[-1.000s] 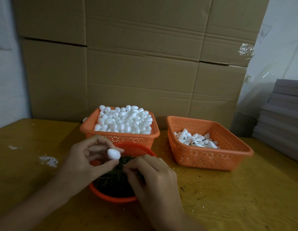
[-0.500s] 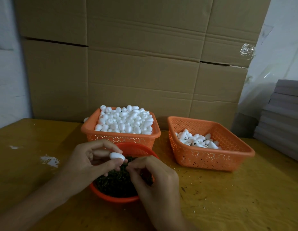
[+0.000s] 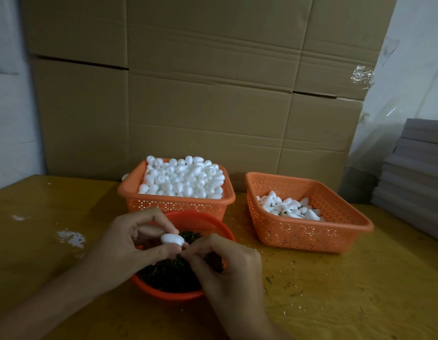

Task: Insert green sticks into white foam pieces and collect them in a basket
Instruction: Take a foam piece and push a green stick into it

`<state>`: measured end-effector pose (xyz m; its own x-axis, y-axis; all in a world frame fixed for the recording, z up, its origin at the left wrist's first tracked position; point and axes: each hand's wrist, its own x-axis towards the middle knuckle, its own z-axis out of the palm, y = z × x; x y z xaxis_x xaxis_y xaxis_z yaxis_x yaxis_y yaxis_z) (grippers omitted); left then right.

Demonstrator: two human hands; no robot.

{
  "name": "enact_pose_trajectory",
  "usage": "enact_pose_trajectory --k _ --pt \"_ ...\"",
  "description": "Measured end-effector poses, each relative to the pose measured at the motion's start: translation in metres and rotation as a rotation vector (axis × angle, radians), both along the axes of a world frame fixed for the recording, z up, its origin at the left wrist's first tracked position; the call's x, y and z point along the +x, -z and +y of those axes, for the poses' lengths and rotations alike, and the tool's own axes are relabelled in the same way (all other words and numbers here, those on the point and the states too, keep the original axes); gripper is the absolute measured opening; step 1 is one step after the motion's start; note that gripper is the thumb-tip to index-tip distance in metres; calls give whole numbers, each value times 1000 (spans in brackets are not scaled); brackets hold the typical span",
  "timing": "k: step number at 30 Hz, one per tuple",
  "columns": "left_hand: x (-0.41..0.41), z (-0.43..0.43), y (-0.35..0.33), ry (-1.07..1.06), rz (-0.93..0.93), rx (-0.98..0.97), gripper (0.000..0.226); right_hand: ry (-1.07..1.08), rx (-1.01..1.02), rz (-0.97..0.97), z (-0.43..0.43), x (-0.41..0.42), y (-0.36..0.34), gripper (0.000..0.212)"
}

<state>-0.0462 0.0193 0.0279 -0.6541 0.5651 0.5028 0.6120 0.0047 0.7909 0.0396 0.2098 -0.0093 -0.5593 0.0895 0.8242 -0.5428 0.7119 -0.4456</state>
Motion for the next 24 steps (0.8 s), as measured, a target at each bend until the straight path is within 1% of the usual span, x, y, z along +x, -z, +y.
enact_pose_trajectory --k 7,11,12,15,17,20,24 --pt "2 1 0 15 -4 25 19 4 -13 -41 1 0 -1 19" --pt "5 3 4 29 -24 55 42 10 -50 -74 2 2 -3 35" --pt "5 4 5 32 -25 63 44 16 -49 -87 2 2 -4 38" --pt "4 3 5 14 20 59 32 18 -40 -121 1 3 -6 42" --pt "5 3 4 10 42 68 28 15 -34 -136 0 4 -7 42" --pt "6 3 3 -16 76 70 29 13 -33 -165 0 6 -9 42" --pt "7 4 4 -33 175 66 31 -7 -39 -223 1 7 -11 42"
